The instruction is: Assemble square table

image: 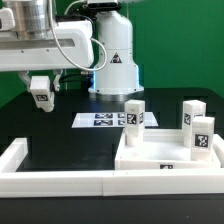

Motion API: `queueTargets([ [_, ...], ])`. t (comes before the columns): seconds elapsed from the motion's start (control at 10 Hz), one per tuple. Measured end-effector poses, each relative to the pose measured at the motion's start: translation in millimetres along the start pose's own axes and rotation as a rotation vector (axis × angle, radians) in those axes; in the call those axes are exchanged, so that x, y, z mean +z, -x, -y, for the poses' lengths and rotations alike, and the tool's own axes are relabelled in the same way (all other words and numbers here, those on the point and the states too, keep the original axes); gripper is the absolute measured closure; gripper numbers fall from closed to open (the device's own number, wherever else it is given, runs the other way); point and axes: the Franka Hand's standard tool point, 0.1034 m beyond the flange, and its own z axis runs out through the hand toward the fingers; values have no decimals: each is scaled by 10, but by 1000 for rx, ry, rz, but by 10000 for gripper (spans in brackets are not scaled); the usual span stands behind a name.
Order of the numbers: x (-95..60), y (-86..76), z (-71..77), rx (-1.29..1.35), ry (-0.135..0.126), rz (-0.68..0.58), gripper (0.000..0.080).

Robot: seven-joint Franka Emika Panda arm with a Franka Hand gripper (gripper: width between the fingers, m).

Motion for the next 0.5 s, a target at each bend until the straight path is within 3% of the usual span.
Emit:
queueTargets([
  [0.3,47,8,-38,49,56,-170,512],
  [0.4,27,-60,67,66,72,-231,512],
  [0.5,12,-143,207,84,63,-251,512],
])
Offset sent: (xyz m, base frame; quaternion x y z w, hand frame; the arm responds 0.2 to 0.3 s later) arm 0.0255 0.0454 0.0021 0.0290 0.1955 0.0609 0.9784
